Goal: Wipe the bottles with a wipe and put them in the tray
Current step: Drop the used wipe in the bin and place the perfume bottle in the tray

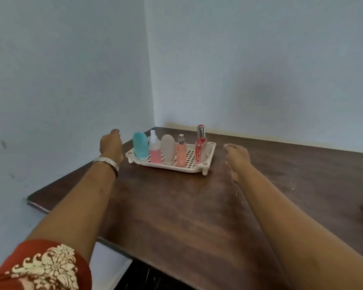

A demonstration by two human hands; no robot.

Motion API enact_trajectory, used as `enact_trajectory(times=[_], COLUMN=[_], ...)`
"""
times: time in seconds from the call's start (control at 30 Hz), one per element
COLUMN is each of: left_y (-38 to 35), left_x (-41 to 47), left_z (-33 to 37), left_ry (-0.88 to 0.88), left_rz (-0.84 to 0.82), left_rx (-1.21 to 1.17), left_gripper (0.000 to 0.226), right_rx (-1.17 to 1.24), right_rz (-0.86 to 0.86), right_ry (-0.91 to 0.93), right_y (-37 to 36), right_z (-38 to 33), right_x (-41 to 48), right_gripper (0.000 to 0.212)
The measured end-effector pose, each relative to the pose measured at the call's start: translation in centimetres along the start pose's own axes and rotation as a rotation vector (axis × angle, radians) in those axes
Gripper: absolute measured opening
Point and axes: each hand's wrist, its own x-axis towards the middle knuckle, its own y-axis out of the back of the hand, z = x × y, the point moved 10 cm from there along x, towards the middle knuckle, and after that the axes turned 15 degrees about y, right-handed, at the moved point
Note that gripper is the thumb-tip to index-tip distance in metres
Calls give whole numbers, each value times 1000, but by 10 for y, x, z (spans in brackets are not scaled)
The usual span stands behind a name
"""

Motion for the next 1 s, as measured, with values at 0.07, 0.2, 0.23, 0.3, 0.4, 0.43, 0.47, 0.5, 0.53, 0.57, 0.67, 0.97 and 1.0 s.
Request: enact_trajectory(times=[0.07, 0.2, 0.23, 0.3, 0.4, 0.43, 0.47, 0.5, 0.53, 0.57, 0.67, 0.97, 1.0], left_y=[-28, -58, -60, -59, -58, -57, -55, -54, -52, -50, -52, -96, -105], left_x=[23, 46, 50, 54, 44, 41, 39, 37, 38, 40, 37, -2, -11], left_z=[-5, -26, -32, -43, -46, -43, -41, -39, -40, -43, -41, -46, -48], left_ry=[79, 230, 265, 350, 406, 398, 391, 399, 416, 433, 455, 474, 478], left_rz=[-134, -301, -326, -359, -339, -307, -283, -272, -266, -266, -260, -312, -339], left_rx=[114, 330, 325, 280, 229, 234, 238, 238, 240, 250, 211, 237, 243], left_gripper=[36, 59, 62, 66, 62, 59, 58, 58, 60, 62, 60, 65, 64], right_rx=[7, 15, 26, 72, 74, 69, 59, 30, -11, -54, -126, -208, -227], right_rz=[-13, -9, -12, -54, -71, -67, -65, -57, -43, -25, -2, 67, 83], right_ry=[-27, -143, -185, -250, -291, -304, -319, -337, -352, -367, -386, -366, -361], right_y=[-11, -22, -26, -39, -53, -56, -60, -61, -61, -60, -56, 5, 18], right_z=[13, 49, 58, 71, 79, 79, 80, 82, 85, 88, 86, 42, 37], right_x=[28, 57, 56, 50, 38, 35, 33, 31, 30, 29, 28, 23, 24], right_gripper=[34, 46, 46, 38, 18, 23, 26, 29, 31, 31, 29, 30, 29])
